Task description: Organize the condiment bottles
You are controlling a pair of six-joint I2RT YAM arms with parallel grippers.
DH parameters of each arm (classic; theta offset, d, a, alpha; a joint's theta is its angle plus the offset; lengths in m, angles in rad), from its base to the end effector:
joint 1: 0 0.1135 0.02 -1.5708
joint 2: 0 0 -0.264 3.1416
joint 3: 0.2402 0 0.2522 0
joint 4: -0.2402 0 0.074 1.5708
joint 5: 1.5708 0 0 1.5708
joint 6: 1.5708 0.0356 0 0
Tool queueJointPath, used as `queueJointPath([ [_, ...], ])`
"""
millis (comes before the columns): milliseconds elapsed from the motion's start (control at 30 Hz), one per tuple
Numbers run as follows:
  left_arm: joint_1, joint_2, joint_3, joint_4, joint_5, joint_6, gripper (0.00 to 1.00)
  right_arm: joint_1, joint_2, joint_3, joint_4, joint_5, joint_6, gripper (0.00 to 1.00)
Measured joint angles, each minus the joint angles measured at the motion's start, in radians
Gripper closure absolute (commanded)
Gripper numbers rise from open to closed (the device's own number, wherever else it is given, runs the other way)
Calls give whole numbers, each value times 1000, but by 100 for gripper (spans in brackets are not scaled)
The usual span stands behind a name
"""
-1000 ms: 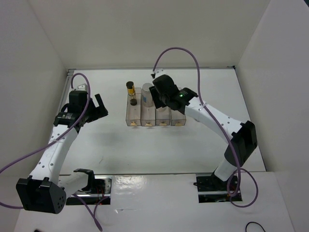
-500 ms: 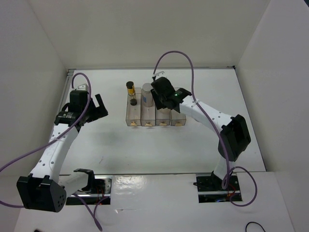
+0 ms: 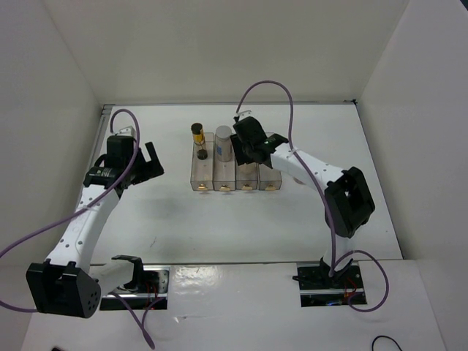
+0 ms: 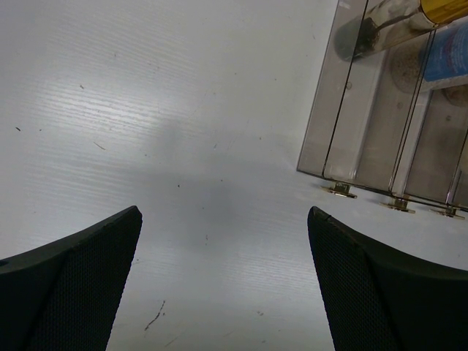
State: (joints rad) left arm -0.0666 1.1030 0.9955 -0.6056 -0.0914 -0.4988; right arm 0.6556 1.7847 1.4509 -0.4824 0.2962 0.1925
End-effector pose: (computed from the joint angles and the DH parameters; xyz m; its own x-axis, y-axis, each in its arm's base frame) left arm 0.2334 -0.0123 0.3109 -0.5720 -0.4393 -0.6927 -0.3145 0.8974 -0.3094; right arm 0.3243 0.2363 0.2692 -0.6481 -0.2676 -0.7130 -0.3063 0.9488 -0.0777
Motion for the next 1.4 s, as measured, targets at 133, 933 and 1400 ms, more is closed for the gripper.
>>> queueJointPath([
  [133,0,11,1,0,0,0,0,-2,22,-1,13,-13,0,100],
  [933,18,31,9,3,-6,1,0,-8,93,-4,26,-14,17,12],
  [1400,19,48,9,24,16,3,0,-8,-142,4,-19,5,75,2],
])
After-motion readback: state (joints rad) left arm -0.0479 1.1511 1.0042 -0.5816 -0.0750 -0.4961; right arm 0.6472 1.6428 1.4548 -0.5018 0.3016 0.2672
